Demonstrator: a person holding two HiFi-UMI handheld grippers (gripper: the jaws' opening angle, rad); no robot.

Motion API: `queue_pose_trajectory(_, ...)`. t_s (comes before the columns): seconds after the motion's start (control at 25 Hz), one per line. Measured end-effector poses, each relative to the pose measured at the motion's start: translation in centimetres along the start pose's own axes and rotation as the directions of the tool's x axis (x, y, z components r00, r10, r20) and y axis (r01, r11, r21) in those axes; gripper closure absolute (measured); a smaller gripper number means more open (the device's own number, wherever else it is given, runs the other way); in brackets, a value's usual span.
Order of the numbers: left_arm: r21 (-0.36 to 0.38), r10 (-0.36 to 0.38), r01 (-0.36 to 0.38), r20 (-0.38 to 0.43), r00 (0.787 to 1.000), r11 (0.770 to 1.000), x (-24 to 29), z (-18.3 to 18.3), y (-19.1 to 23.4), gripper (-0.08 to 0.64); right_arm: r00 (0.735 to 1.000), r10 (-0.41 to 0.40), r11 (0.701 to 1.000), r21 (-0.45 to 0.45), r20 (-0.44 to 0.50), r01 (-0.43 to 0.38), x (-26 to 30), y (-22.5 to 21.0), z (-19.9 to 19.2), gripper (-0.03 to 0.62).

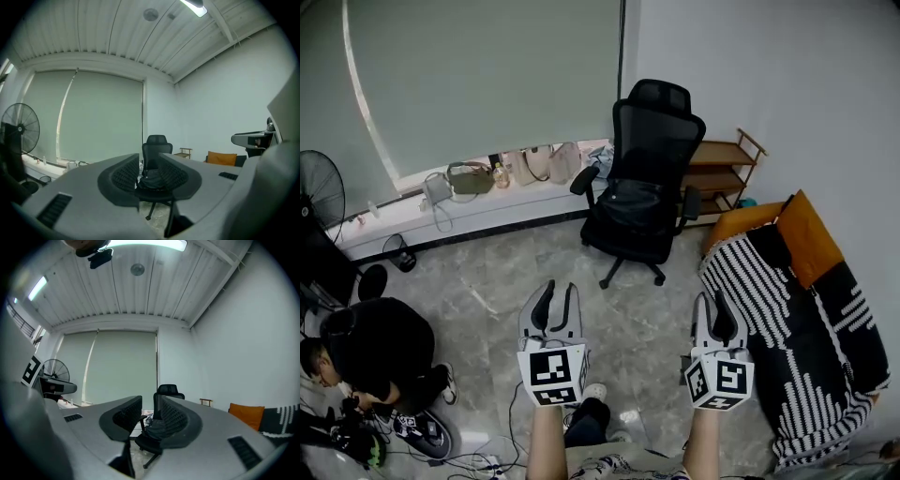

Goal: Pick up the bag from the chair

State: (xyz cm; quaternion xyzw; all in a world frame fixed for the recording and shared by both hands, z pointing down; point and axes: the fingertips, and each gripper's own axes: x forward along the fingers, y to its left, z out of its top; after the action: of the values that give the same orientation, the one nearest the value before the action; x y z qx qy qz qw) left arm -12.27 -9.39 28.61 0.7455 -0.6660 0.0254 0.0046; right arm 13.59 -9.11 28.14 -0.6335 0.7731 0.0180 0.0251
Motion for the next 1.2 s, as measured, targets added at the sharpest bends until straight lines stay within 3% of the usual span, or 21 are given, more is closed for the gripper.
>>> queue_pose_trajectory(0.24, -0.017, -0.028, 0.028, -0.007, 1.0, 0.999, 0.6, 0.0, -0.1, 0.304, 0.999, 0.04, 0.999, 0.021, 0.009, -0.04, 0.0, 0.5, 0.2, 0.308)
queue_pose_trajectory(0.76, -0.003, -0.111, 0.111, -0.018, 0.994, 0.994, 1.6, 0.3, -1.6, 0.298, 1.0, 0.006, 0.999, 0.032, -0.014, -0.005, -0.6, 0.5, -0.1, 0.282)
queue_pose_trajectory(1.2, -0.014, -0.087, 0.087, -0.05, 0.995, 0.996, 1.2, -0.8, -1.4, 0.298, 0.999, 0.034, 0.999, 0.044, -0.04, -0.032, -0.4, 0.7, -0.7, 0.282)
